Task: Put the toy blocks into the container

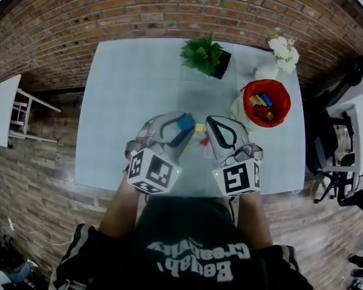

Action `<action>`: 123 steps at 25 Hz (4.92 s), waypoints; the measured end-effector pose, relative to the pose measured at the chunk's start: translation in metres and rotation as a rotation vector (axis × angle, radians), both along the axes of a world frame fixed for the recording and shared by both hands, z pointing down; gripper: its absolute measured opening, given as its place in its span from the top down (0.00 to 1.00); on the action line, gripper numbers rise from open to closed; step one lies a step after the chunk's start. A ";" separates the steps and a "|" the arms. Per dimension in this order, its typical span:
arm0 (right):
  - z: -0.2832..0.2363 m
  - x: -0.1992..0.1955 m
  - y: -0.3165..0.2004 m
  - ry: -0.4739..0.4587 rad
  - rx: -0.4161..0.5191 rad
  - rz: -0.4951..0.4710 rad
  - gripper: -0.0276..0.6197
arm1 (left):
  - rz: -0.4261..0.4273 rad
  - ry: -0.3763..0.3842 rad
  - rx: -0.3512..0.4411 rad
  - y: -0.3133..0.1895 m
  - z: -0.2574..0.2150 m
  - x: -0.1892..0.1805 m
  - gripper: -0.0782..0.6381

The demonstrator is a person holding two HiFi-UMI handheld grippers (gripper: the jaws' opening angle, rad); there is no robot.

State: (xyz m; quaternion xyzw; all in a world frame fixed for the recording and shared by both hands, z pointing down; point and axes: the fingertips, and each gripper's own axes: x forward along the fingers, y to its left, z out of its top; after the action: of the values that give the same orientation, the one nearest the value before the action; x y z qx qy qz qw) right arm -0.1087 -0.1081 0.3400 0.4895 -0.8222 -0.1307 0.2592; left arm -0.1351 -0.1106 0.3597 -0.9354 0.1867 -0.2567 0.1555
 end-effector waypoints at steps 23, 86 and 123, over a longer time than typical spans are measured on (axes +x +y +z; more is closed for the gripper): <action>-0.003 0.221 0.046 -0.028 0.046 -0.041 0.95 | -0.067 -0.007 0.052 0.042 -0.011 0.215 0.68; 0.014 0.142 0.012 -0.049 0.007 -0.127 0.95 | -0.193 -0.085 -0.010 0.006 0.028 0.120 0.89; 0.051 0.094 -0.005 -0.040 -0.087 -0.164 0.95 | 0.262 -0.593 -0.241 -0.003 0.218 0.082 0.58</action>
State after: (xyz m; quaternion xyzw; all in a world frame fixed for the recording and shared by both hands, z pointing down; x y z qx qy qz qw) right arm -0.0149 -0.1129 0.3908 0.4116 -0.8694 -0.1059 0.2521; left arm -0.0528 -0.1132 0.5776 -0.8478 -0.0197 -0.5155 0.1230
